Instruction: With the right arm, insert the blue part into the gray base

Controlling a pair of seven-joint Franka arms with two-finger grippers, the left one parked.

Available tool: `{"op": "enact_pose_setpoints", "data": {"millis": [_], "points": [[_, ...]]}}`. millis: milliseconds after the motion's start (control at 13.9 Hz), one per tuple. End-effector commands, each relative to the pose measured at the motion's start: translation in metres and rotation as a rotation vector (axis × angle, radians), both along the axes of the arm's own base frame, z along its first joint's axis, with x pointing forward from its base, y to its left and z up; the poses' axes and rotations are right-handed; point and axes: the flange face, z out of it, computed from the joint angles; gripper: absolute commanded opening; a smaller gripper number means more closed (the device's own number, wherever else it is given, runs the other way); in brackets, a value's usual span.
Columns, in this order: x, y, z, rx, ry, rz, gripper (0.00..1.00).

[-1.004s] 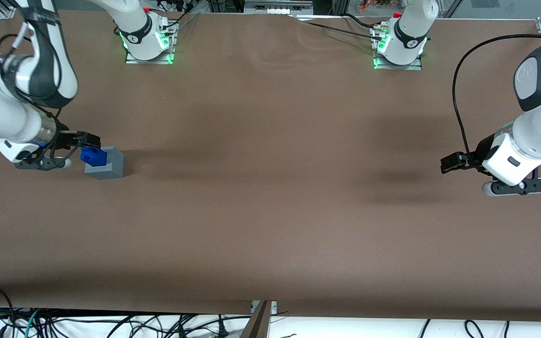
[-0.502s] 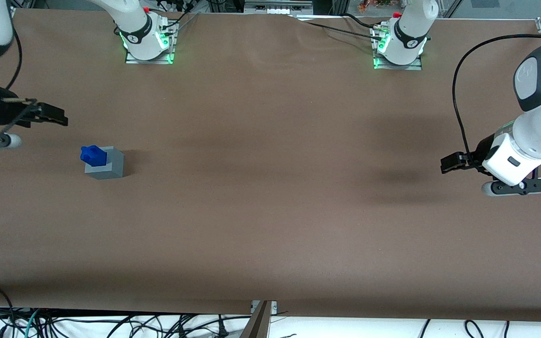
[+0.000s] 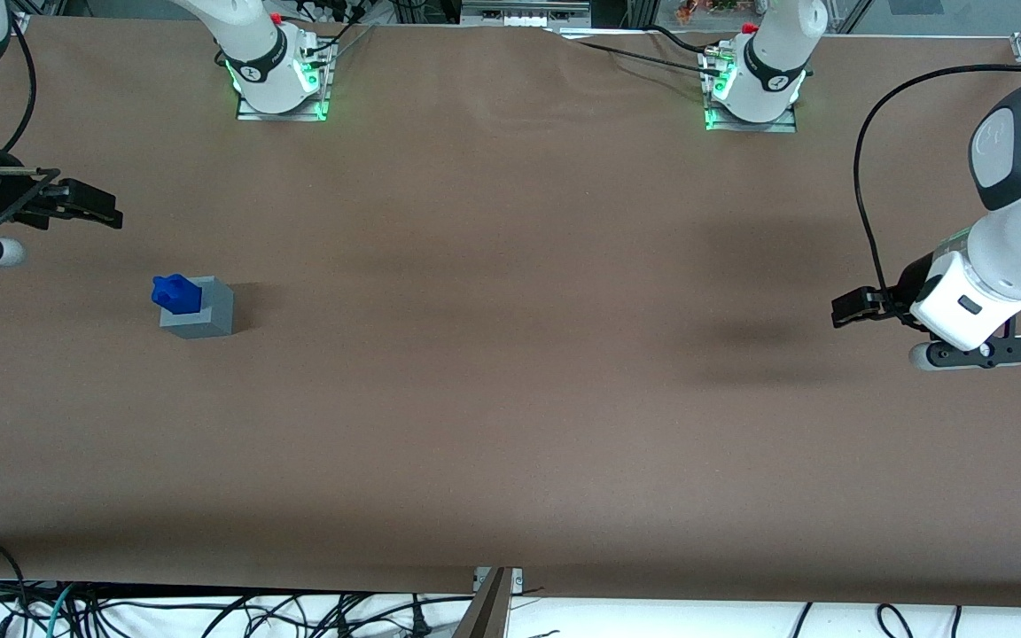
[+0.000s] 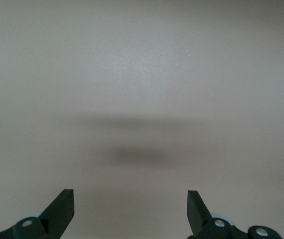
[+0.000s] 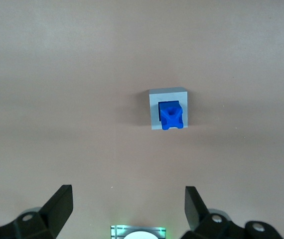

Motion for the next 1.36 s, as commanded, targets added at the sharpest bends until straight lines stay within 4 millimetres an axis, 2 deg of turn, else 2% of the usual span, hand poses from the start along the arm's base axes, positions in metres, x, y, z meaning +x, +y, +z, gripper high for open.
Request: {"op": "enact_pose_setpoints", "data": {"millis": [0,287,359,430,502,789,1004,1291], "points": [[-0.019,0.0,-0.001,-0.009,-0.046,-0.029,0.99],[-0.027,-0.008,-0.012,-0.012,-0.052,-0.034,0.99],[-0.036,-0.012,-0.016,-0.009,-0.064,-0.045,0.99],[-0.041,-0.016,-0.018,-0.009,-0.143,-0.055,0.99],[-0.042,-0.015,-0.022,-0.008,-0.204,-0.059,0.99],[-0.042,-0.016,-0.023,-0.013,-0.19,-0.058,0.99],[-0.039,-0.016,-0.013,-0.012,-0.167,-0.061,0.99],[-0.036,-0.014,-0.018,-0.014,-0.161,-0.059,0.99]]}}
